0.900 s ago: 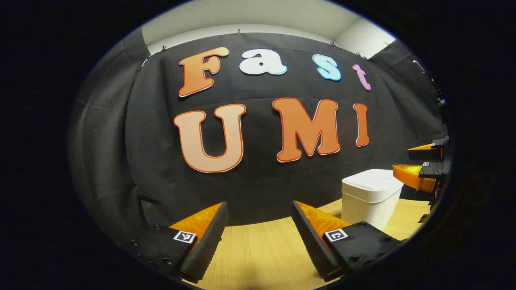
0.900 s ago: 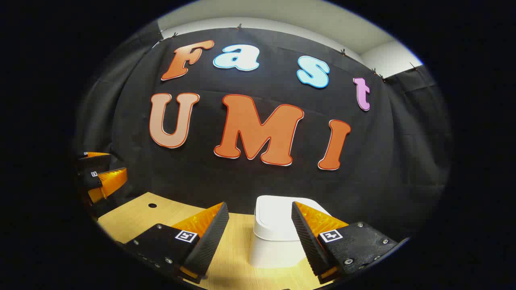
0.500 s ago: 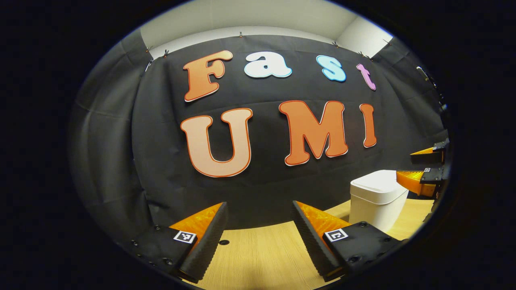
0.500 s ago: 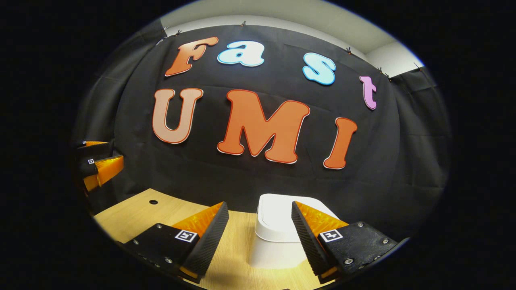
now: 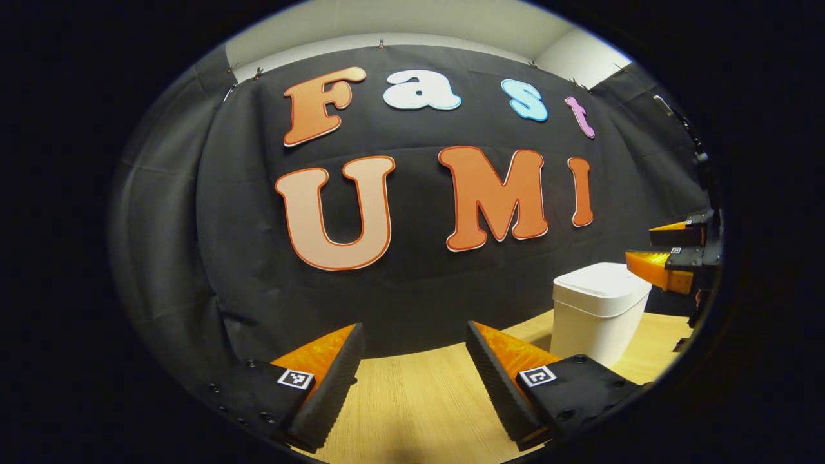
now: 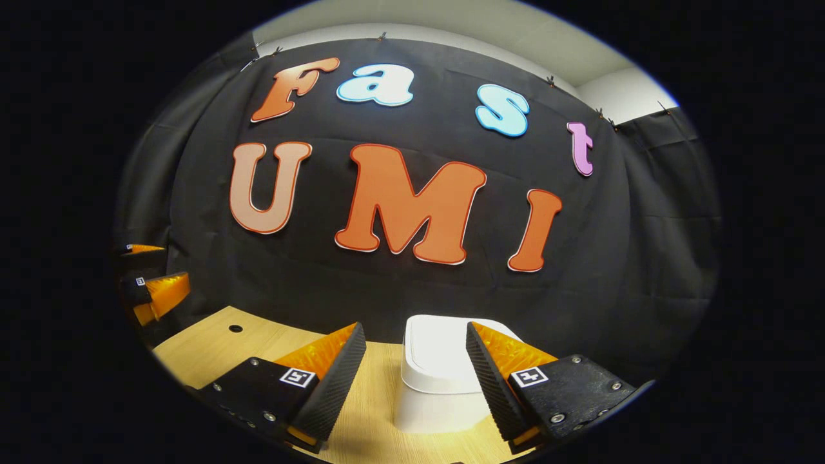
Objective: Press the lid of the desktop garbage bin to open it, pick up the crumpled paper on the desktop and throw it into the bin, then pick up the pop can on the desktop and drop it into the bin, and finally close the garbage bin lid.
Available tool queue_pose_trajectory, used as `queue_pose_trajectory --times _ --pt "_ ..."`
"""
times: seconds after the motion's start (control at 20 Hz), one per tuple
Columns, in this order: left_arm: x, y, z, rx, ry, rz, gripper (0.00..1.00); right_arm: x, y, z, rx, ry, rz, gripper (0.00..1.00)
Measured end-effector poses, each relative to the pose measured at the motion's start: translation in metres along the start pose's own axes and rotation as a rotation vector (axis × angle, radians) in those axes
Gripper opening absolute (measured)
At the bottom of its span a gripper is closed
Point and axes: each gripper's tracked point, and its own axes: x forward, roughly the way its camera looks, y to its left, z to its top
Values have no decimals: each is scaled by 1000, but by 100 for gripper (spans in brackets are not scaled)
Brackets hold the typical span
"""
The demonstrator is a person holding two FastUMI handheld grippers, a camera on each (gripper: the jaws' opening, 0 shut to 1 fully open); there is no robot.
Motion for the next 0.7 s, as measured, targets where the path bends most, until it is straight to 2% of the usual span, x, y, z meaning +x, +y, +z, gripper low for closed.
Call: queue_pose_trajectory --times 0.1,0.15,0.2,0.3,0.35,0.4,0.45,0.55,0.65,0.7 --pt "-3 6 1 -1 -1 18 96 -2 3 0 -8 0 7 94" --pt "-5 8 0 -4 0 27 100 -2 5 -2 -11 4 14 94" --pt "-9 10 0 -7 0 33 96 -4 5 -4 -12 11 17 94" --pt "-13 11 6 -9 -6 39 100 -6 4 -4 -6 16 20 94" --pt "-14 11 9 -8 -14 39 96 -6 0 -3 -12 14 13 94" --pt "-15 10 8 -5 -18 42 100 -5 -6 -2 -24 17 2 94" --pt "-15 11 9 -2 -21 51 96 -3 -12 0 -34 22 -6 94" --pt "-18 12 10 -5 -11 76 100 3 -23 2 -49 40 -1 94" --pt "-21 11 10 -7 -9 102 100 12 -38 5 -66 53 -3 84" --pt "-21 11 10 -4 -5 120 100 17 -44 7 -66 55 3 75"
